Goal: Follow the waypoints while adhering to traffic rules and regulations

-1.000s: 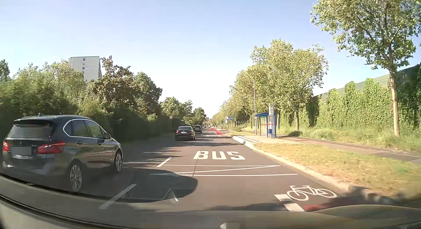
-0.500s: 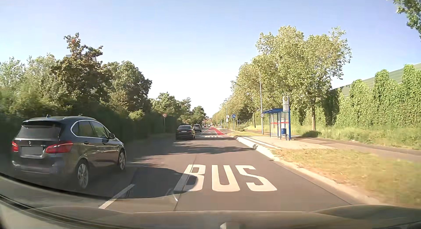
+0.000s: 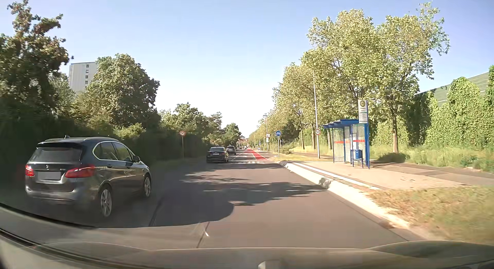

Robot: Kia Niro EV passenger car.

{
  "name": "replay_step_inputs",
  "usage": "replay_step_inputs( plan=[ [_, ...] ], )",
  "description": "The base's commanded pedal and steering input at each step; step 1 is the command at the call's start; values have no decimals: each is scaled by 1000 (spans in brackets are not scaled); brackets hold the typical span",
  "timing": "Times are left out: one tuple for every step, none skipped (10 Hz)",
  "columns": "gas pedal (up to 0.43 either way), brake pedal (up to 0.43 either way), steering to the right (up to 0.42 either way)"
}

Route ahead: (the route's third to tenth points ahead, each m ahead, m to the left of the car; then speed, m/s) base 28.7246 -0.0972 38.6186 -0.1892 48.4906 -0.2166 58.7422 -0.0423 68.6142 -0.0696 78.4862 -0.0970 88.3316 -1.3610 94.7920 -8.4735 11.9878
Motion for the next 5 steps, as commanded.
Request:
replay_step_inputs(
  plan=[
    [0, 0, -2],
    [0, 0, -2],
    [0, 0, -2],
    [0, 0, -2],
    [0, 0, -1]
  ],
)
